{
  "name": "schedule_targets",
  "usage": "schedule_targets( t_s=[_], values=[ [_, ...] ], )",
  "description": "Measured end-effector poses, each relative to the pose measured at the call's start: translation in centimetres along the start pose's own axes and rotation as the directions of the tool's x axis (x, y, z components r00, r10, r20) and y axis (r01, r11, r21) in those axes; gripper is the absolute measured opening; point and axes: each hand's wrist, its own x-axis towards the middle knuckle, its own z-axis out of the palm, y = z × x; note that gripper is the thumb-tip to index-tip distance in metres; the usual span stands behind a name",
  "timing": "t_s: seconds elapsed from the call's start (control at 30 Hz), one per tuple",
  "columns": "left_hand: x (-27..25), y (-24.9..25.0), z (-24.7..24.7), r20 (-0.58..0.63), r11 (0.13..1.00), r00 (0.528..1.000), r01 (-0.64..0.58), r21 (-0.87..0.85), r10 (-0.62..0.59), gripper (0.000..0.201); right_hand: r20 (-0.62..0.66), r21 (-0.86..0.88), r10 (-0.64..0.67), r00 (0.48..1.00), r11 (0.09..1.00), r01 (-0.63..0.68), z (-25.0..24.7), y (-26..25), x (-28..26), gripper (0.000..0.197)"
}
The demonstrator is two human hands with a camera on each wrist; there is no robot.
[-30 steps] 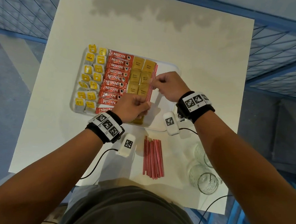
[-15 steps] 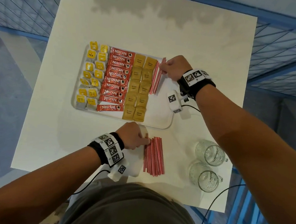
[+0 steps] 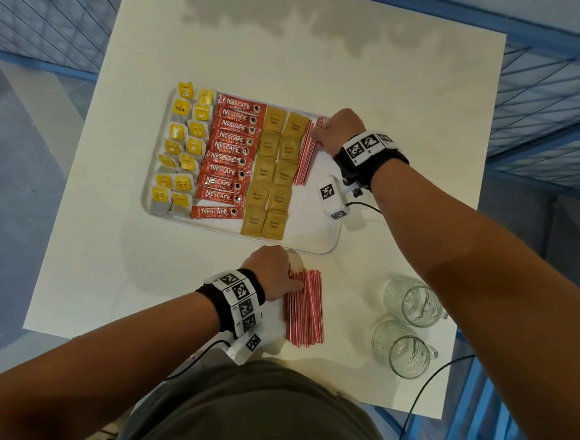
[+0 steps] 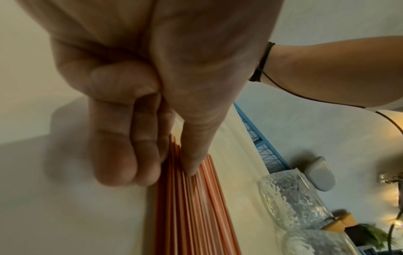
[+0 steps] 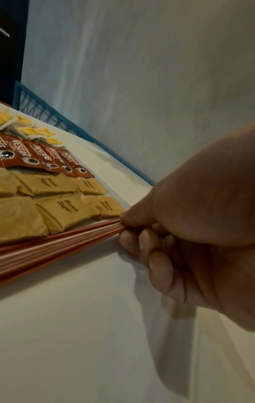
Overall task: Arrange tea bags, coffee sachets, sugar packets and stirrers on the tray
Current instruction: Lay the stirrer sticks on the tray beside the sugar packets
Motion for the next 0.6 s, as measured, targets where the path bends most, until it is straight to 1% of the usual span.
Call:
schedule_targets(
  t_s=[0.1, 0.17, 0.27, 0.37, 0.43, 0.47, 0.6],
  values=[
    [-0.07, -0.27, 0.10, -0.004, 0.998, 1.000, 0.016, -0.064, -0.016, 0.030, 0.005, -0.001, 0.001, 1.000, 1.000, -0.001, 0.15, 0.16, 0.51, 0.033],
    [-0.09, -0.34, 0.11, 0.010, 0.996, 0.999, 0.045, -0.077, -0.045, 0.034, 0.008, 0.021, 0.010, 1.000, 1.000, -0.010, 0.04, 0.40, 0.74, 0.033],
    [-0.03, -0.49, 0.15, 0.031, 0.995, 0.998, 0.058, -0.086, -0.056, 0.039, -0.015, 0.011, 0.022, 1.000, 1.000, -0.022, 0.01, 0.61, 0.88, 0.037],
    [-0.06, -0.65, 0.08, 0.038, 0.991, 0.997, 0.065, -0.113, -0.061, 0.037, -0.044, -0.060, 0.046, 0.998, 0.997, -0.049, 0.09, 0.40, 0.88, 0.043],
    [-0.06, -0.73, 0.00, 0.051, 0.994, 0.997, 0.057, -0.095, -0.052, 0.038, -0.064, -0.097, 0.047, 0.997, 0.994, -0.053, -0.08, 0.25, 0.58, 0.048],
    [-0.07, -0.78, -0.05, 0.054, 0.995, 0.997, 0.053, -0.090, -0.048, 0.039, -0.063, -0.088, 0.048, 0.997, 0.995, -0.053, -0.17, 0.27, 0.50, 0.048],
    [-0.51, -0.79, -0.40, 0.066, 0.984, 0.997, 0.050, -0.169, -0.039, 0.037, -0.072, -0.050, 0.076, 0.995, 0.996, -0.079, -0.07, 0.86, 0.60, 0.046]
  ],
)
